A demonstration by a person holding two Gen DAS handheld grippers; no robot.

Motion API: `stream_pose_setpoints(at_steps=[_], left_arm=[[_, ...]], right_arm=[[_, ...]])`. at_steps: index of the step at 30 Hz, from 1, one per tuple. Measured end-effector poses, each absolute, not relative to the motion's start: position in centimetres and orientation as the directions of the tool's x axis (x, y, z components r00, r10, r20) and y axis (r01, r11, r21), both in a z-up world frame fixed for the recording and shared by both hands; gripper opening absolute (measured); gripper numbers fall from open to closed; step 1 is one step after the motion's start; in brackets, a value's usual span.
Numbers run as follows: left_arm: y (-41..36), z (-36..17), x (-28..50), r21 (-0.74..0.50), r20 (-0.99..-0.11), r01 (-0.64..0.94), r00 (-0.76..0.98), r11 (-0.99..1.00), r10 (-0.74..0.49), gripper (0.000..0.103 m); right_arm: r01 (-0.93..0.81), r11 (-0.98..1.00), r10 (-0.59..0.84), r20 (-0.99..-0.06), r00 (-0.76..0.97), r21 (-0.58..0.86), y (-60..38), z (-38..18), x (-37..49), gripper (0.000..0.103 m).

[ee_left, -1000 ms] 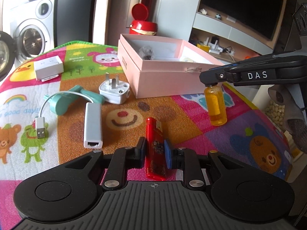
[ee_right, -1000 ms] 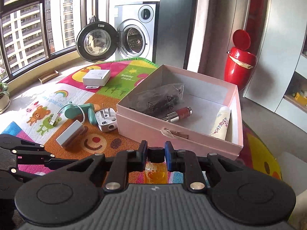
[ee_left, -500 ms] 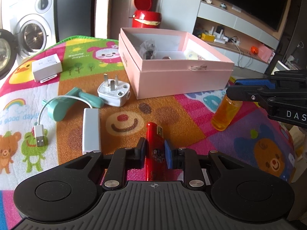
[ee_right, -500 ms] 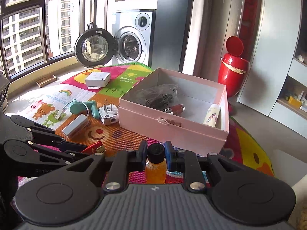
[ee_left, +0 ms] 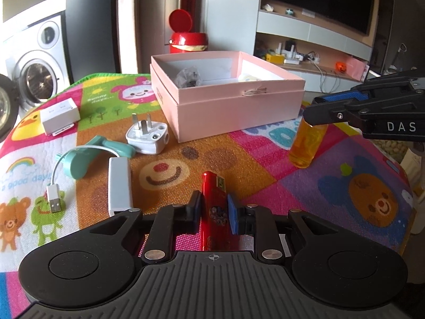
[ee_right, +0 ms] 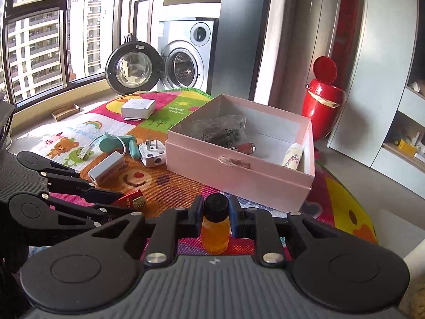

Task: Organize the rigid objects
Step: 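Carry the lighter with the left tool while the right tool carries the bottle over the box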

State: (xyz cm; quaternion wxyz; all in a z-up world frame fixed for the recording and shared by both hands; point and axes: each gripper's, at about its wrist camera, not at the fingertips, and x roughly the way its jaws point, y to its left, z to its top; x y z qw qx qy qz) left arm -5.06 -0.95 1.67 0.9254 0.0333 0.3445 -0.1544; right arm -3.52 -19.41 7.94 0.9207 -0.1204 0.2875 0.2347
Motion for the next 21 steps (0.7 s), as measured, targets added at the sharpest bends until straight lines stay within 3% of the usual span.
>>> stream_pose_setpoints(at_steps=[6,12,16,21], left_arm=[[-1.1,6.2,-4.3,-0.049,-0.562,0.374,0.756,0.926,-0.335,0.024],[-3.0,13.7,3.7,-0.136,-0.468,0.416,0.773,0.899,-0.429,0.024],[-6.3,12.2,10.6,-0.194,-0.558,0.375,0.718,0.906,-0.417,0.024],[-8.4,6.6,15.7,-0.211,-0.723,0.319,0.586,0.924,-0.367,0.023]], right_arm=[[-0.480,0.873,0.375,-0.508,0.775,-0.088,-21.3,12.1,-3.6,0.019],[-0.411,0.894,0.328,-0.366,0.871,-0.178,-21.9,19.4,-0.4,0.019],[-0.341,0.922,0.266,-0.341,0.901,-0.181,-21.9,21.8,3.8,0.019],[-0.331,0.935,0.258,-0.403,0.878,-0.125,-21.3,20.7,9.0,0.019]])
